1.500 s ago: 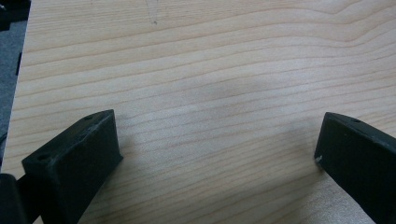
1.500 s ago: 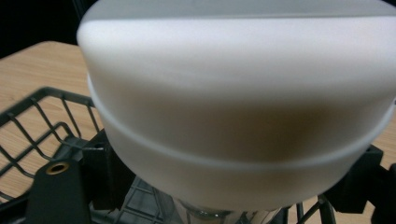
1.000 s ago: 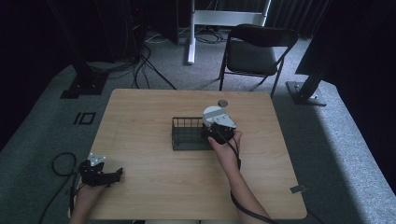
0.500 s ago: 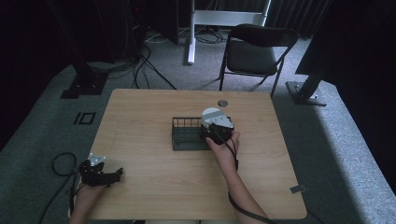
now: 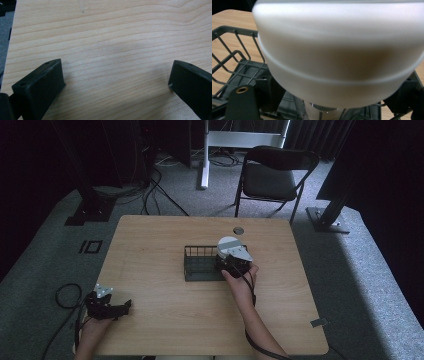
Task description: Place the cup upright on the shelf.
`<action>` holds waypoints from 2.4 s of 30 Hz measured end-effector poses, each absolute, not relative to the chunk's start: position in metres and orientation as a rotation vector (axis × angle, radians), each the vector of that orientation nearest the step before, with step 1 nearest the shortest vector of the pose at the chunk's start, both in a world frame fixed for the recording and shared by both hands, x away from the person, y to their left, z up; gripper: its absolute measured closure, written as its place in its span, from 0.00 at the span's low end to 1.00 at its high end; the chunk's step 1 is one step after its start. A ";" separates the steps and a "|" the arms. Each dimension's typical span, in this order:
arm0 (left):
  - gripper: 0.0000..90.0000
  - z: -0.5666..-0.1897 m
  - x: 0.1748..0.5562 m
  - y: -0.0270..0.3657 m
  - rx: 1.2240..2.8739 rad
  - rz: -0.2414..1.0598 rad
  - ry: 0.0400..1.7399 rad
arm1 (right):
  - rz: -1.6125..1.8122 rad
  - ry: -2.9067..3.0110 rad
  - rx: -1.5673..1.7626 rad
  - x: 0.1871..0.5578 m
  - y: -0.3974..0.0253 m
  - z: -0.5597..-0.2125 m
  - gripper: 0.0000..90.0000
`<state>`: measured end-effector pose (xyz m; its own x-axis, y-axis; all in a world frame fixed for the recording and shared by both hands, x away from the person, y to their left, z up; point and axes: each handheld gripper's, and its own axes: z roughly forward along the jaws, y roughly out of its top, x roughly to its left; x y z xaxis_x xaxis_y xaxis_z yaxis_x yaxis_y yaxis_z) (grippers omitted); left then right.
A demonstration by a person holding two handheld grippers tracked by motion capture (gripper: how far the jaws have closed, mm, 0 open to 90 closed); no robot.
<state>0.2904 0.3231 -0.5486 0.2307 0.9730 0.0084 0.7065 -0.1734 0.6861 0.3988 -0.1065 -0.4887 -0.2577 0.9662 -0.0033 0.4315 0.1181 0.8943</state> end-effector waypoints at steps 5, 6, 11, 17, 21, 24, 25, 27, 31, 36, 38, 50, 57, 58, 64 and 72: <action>0.00 -0.549 0.290 0.323 1.952 0.619 1.534 | 1.103 1.786 1.336 0.398 -0.108 -0.489 0.16; 0.00 -0.549 0.290 0.323 1.952 0.619 1.534 | 1.107 1.793 1.330 0.398 -0.108 -0.489 0.15; 0.00 -0.549 0.290 0.323 1.952 0.619 1.534 | 1.116 1.792 1.333 0.396 -0.110 -0.489 0.14; 0.00 -0.549 0.290 0.323 1.952 0.620 1.535 | 1.144 1.777 1.335 0.395 -0.114 -0.486 0.13; 0.00 -0.549 0.290 0.323 1.952 0.619 1.534 | 1.149 1.777 1.329 0.394 -0.116 -0.486 0.13; 0.00 -0.549 0.290 0.323 1.952 0.619 1.534 | 1.151 1.784 1.324 0.393 -0.116 -0.486 0.13; 0.00 -0.549 0.290 0.323 1.952 0.620 1.534 | 1.147 1.789 1.320 0.392 -0.116 -0.487 0.13; 0.00 -0.549 0.290 0.323 1.952 0.619 1.534 | 1.154 1.784 1.327 0.392 -0.118 -0.486 0.13; 0.00 -0.549 0.290 0.323 1.952 0.619 1.535 | 1.155 1.783 1.320 0.389 -0.119 -0.486 0.13; 0.00 -0.549 0.290 0.323 1.951 0.619 1.534 | 1.164 1.785 1.314 0.385 -0.120 -0.485 0.13; 0.00 -0.549 0.290 0.323 1.952 0.619 1.534 | 1.167 1.786 1.310 0.383 -0.120 -0.485 0.13; 0.00 -0.549 0.290 0.323 1.952 0.619 1.535 | 1.184 1.788 1.280 0.374 -0.123 -0.481 0.13; 0.00 -0.549 0.290 0.323 1.952 0.619 1.534 | 1.198 1.790 1.258 0.365 -0.123 -0.478 0.13; 0.00 -0.549 0.290 0.323 1.952 0.620 1.534 | 1.203 1.790 1.258 0.364 -0.123 -0.477 0.13; 0.00 -0.549 0.290 0.323 1.951 0.620 1.535 | 1.208 1.791 1.256 0.359 -0.130 -0.476 0.13; 0.00 -0.549 0.290 0.323 1.952 0.619 1.534 | 1.200 1.793 1.251 0.350 -0.144 -0.480 0.13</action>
<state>0.2904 0.3230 -0.5486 0.2331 0.9724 0.0087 0.7063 -0.1754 0.6859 0.3503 -0.1439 -0.4799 -0.3449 0.9386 0.0002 0.3578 0.1313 0.9245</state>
